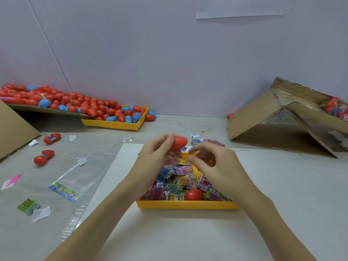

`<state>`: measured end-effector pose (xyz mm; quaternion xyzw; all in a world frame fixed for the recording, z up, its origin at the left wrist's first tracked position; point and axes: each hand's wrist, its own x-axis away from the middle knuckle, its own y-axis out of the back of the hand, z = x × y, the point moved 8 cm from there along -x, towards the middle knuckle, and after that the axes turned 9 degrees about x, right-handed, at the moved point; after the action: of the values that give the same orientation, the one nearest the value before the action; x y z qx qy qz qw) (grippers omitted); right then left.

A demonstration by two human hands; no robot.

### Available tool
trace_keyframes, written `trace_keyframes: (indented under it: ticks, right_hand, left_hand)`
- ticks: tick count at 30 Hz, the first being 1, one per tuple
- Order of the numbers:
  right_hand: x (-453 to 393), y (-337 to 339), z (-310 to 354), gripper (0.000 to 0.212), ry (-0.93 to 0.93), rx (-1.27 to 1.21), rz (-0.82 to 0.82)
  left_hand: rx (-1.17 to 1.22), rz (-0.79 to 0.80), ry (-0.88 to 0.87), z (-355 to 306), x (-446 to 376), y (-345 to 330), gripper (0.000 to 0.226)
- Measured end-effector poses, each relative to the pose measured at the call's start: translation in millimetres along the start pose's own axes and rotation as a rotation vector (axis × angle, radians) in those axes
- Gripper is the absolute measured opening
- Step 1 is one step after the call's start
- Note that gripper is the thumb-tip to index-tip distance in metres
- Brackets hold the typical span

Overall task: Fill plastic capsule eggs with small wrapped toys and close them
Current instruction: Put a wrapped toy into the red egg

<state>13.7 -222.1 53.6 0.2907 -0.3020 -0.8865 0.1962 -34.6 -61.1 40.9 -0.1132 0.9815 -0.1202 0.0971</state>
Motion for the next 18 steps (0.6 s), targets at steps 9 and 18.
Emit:
trace_keyframes:
  ticks: [9,18]
  right_hand:
    - [6.9,-33.8,-3.3,0.021,-0.028,0.430,0.238]
    - [7.6,-38.9,-9.5,0.021,-0.037,0.422,0.272]
  left_hand:
    - [0.106,-0.059,0.033,3.0,-7.1,19.1,0.031]
    - [0.100,-0.007,0.006,-0.8,-3.8,16.4,0.031]
